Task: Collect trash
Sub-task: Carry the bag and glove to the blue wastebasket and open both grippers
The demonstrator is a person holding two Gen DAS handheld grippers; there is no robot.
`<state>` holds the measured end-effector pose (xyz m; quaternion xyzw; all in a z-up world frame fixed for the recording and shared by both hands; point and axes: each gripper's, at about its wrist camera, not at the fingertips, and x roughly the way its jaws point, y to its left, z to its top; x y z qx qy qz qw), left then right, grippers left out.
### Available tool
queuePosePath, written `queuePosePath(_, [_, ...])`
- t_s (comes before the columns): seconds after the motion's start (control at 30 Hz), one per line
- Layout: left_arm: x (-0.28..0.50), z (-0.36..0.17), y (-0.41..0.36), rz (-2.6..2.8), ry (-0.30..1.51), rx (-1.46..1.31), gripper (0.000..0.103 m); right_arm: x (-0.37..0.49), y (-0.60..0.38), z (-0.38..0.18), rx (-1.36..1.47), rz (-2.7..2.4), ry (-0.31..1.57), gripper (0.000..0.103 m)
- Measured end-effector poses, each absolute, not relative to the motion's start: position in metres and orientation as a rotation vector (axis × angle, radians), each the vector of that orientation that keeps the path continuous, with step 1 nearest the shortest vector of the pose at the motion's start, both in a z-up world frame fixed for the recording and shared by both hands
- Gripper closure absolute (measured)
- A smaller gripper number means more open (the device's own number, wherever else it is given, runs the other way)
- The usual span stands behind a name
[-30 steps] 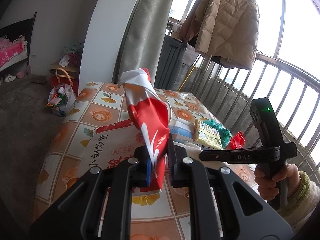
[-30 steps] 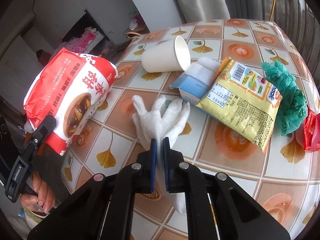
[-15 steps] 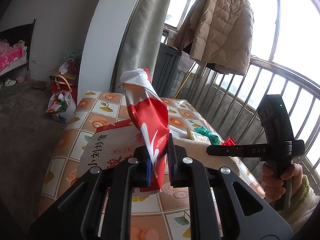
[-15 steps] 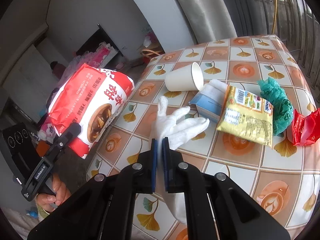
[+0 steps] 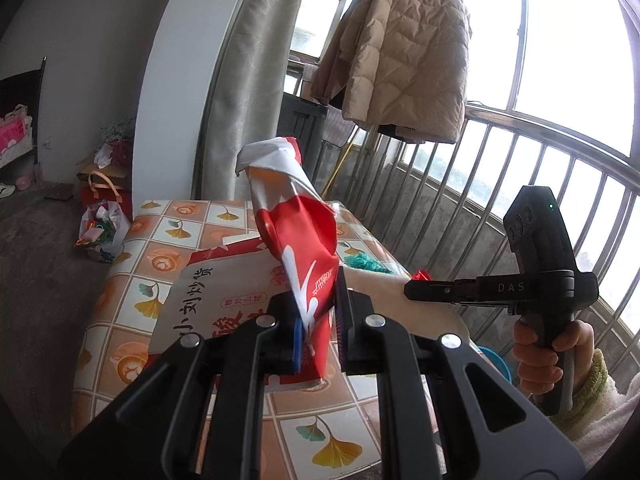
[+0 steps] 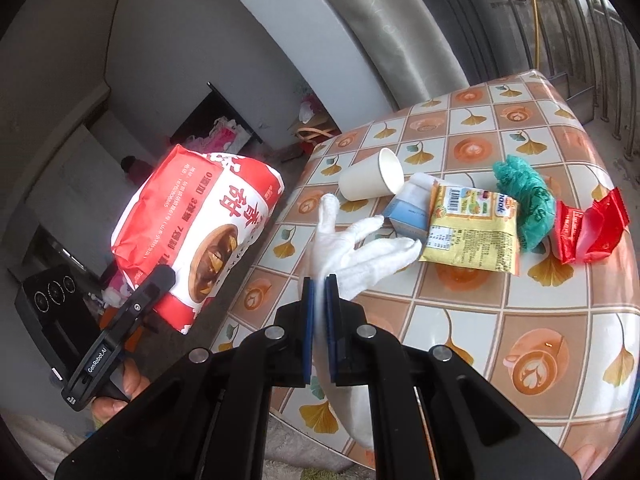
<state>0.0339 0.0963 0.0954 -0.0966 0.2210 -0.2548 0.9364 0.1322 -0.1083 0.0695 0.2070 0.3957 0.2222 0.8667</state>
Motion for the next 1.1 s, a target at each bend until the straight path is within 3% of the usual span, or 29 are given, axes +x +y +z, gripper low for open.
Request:
queuePosePath(0.33, [0.036,0.112,0.01,-0.742,0.455,-0.133,0.092,0.077,-0.202,0.077,0.52,0.281,0.744,0.097])
queuePosePath(0.67, [0.047,0.122,-0.148,-1.128,0.551,-0.03,0.092,-0.017,-0.336,0.071,0.696,-0.061,0.594,0.097])
queuePosePath(0.87, [0.052,0.111,-0.278,-1.35,0.732,0.012,0.092,-0.087,-0.429,0.034,0.858,-0.361,0.541,0.097])
queuePosePath(1.1, [0.035,0.06,-0.429,-1.459,0.938,0.193,0.092,-0.152,-0.512,-0.057,1.138,-0.614,0.522,0.097])
